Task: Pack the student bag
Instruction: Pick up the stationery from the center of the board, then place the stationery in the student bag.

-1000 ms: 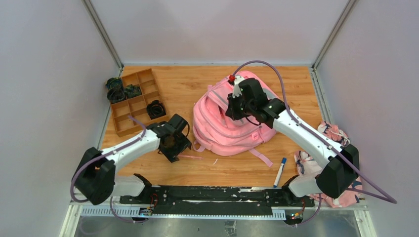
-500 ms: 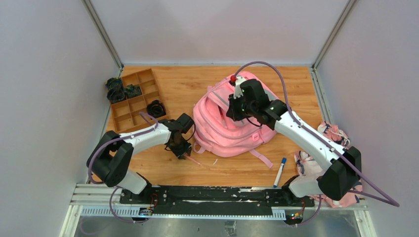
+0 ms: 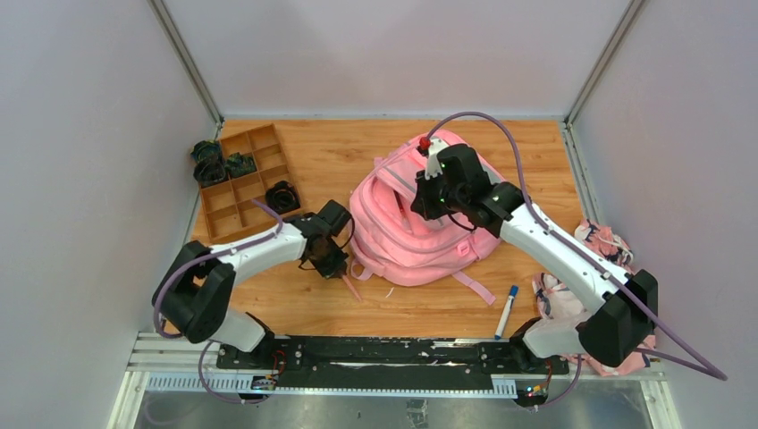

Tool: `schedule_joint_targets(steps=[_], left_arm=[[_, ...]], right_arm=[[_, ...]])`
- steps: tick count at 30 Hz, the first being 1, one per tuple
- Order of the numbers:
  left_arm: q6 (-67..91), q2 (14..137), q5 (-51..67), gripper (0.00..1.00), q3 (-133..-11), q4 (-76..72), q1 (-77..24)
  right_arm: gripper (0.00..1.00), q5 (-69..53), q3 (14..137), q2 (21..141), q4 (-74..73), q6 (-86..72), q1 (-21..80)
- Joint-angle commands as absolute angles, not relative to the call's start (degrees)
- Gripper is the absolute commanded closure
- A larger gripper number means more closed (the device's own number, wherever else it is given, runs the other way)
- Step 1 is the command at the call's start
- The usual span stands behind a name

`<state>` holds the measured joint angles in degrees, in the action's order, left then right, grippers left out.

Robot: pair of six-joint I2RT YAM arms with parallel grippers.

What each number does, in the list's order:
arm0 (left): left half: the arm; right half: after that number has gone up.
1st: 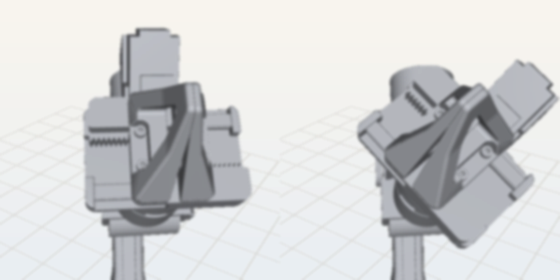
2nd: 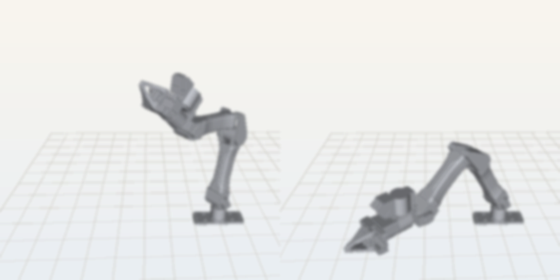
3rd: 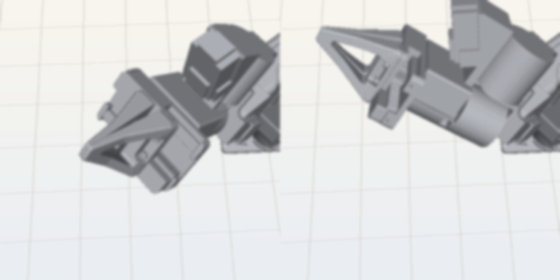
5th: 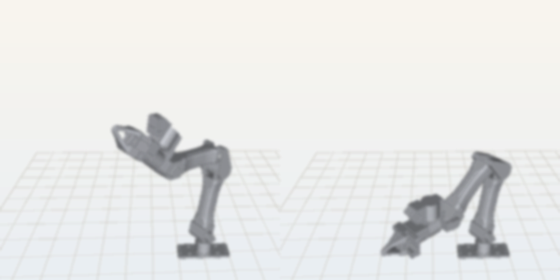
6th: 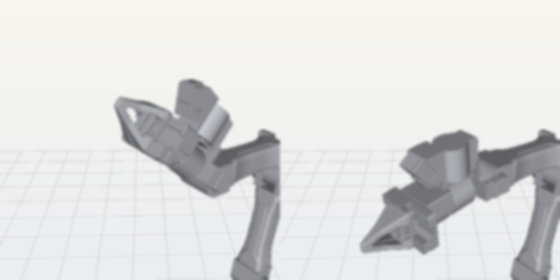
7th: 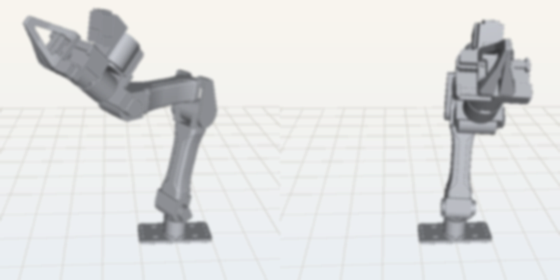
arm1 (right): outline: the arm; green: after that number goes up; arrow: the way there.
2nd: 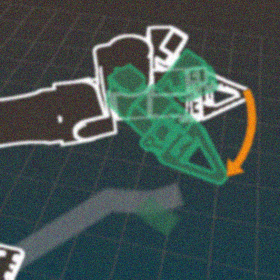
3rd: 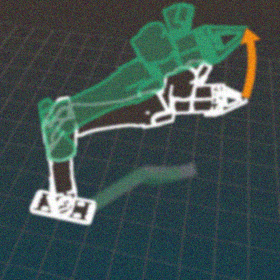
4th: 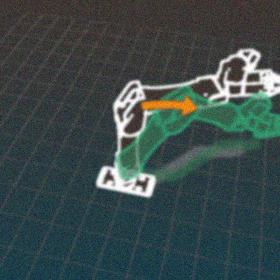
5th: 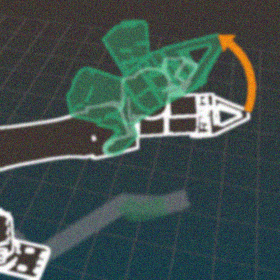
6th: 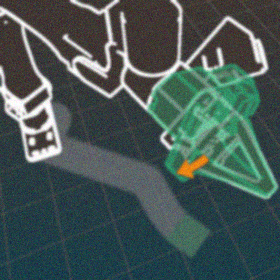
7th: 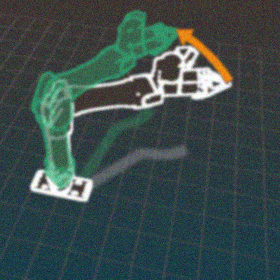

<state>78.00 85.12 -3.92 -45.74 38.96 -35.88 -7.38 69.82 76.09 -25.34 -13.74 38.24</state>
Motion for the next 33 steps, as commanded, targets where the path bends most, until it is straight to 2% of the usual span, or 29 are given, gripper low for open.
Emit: schedule_joint_targets(steps=[1,4,7,9,13,18,33], left_arm=[[72.78,77.19,-7.44,1.00,-46.71,34.64,-36.13],[66.79,70.75,-6.79,1.00,-47.60,29.76,-36.07],[61.75,65.41,3.57,1.00,-43.70,7.80,-36.14],[64.39,66.14,6.74,1.00,-44.47,1.56,-36.06],[65.17,72.67,11.27,1.00,-51.79,4.08,-36.04],[71.28,79.07,14.77,1.00,-54.02,-3.56,-36.09],[76.02,94.30,13.22,1.00,-63.53,-5.04,-36.61]], right_arm=[[1.00,-7.71,70.42,72.42,-25.10,-14.21,39.11],[1.00,-6.62,70.49,71.45,-25.52,-13.74,39.05],[1.00,-6.23,70.40,71.09,-25.40,-14.21,38.92],[1.00,-6.96,70.54,71.19,-24.73,-14.96,38.86],[1.00,-9.00,71.33,71.92,-24.00,-15.73,38.91],[1.00,-8.90,71.79,71.64,-24.08,-15.62,38.89],[1.00,-8.78,72.32,71.09,-24.66,-15.93,38.95]])
